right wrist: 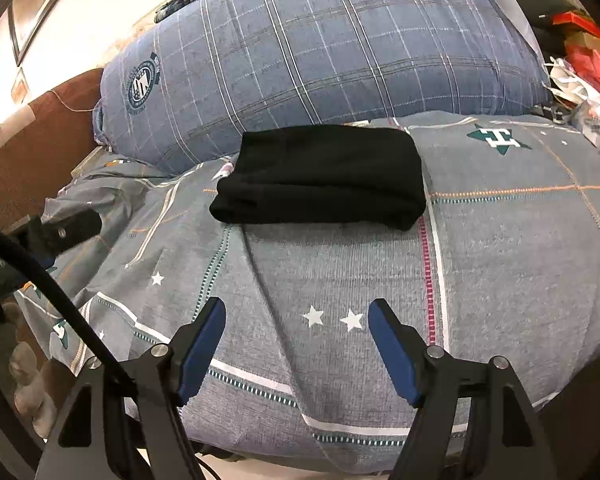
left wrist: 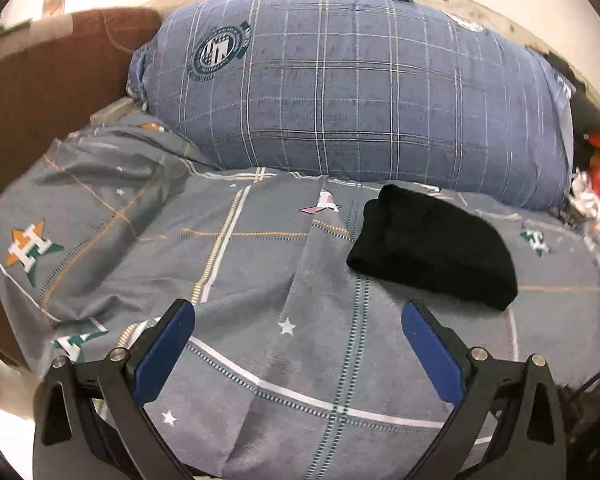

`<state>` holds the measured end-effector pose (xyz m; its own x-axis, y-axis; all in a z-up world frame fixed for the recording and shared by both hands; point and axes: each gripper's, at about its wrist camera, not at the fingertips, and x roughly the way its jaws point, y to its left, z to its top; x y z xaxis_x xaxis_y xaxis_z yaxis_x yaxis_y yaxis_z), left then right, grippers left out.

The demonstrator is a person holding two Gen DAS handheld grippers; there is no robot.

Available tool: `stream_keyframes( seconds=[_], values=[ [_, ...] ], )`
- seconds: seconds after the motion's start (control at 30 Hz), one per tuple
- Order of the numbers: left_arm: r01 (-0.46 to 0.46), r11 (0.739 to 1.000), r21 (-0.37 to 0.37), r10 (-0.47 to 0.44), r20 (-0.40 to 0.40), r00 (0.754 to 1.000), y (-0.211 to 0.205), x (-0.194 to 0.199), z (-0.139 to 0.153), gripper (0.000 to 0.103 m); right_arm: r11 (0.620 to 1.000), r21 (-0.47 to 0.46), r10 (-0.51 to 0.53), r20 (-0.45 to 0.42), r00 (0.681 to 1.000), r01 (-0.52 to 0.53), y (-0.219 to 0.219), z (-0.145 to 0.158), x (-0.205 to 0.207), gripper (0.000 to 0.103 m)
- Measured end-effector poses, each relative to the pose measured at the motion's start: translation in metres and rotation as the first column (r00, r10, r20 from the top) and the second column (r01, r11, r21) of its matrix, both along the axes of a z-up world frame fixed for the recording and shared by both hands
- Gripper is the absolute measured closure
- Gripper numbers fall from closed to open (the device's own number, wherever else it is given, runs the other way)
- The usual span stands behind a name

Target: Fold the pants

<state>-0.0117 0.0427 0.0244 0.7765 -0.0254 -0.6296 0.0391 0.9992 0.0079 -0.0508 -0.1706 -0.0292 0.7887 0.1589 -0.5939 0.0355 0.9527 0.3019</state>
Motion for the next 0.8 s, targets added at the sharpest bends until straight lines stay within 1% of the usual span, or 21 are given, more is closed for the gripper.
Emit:
stream_keyframes(
  seconds=[0.03, 0.1, 0.2, 0.3, 0.6, 0.8],
  values=[
    [0.009, 1.0, 0.016, -0.009, 0.013, 1.0, -0.003, -0.003, -0.002, 0.0, 1.0, 0.001, 0.0, -0.004, 1.0, 0.0, 0.0, -0.001, 0.001, 0.024],
    [0.026, 0.999, 0.02, -0.027, 0.018, 0.999, -0.006, -0.005, -0.003, 0.0, 1.0, 0.002, 0.004, -0.011, 1.0, -0.004, 0.001, -0.003, 0.001, 0.024],
    [0.069, 0.997, 0.017, -0.069, 0.006, 0.998, -0.011, -0.008, -0.005, 0.0, 1.0, -0.001, 0.01, -0.02, 1.0, -0.01, 0.003, -0.005, 0.003, 0.023],
    [0.089, 0.996, 0.025, -0.09, 0.002, 0.996, -0.015, -0.009, -0.007, 0.0, 1.0, -0.002, 0.013, -0.025, 1.0, -0.013, 0.005, -0.006, 0.003, 0.023],
    [0.141, 0.99, 0.005, -0.14, -0.069, 0.988, -0.02, -0.004, -0.02, 0.0, 1.0, 0.004, 0.002, -0.047, 0.999, -0.002, 0.003, -0.011, 0.005, 0.021],
    [0.153, 0.988, -0.003, -0.153, -0.088, 0.984, -0.022, -0.004, -0.024, 0.0, 1.0, 0.002, 0.004, -0.055, 0.998, -0.004, 0.003, -0.013, 0.007, 0.02]
  ],
)
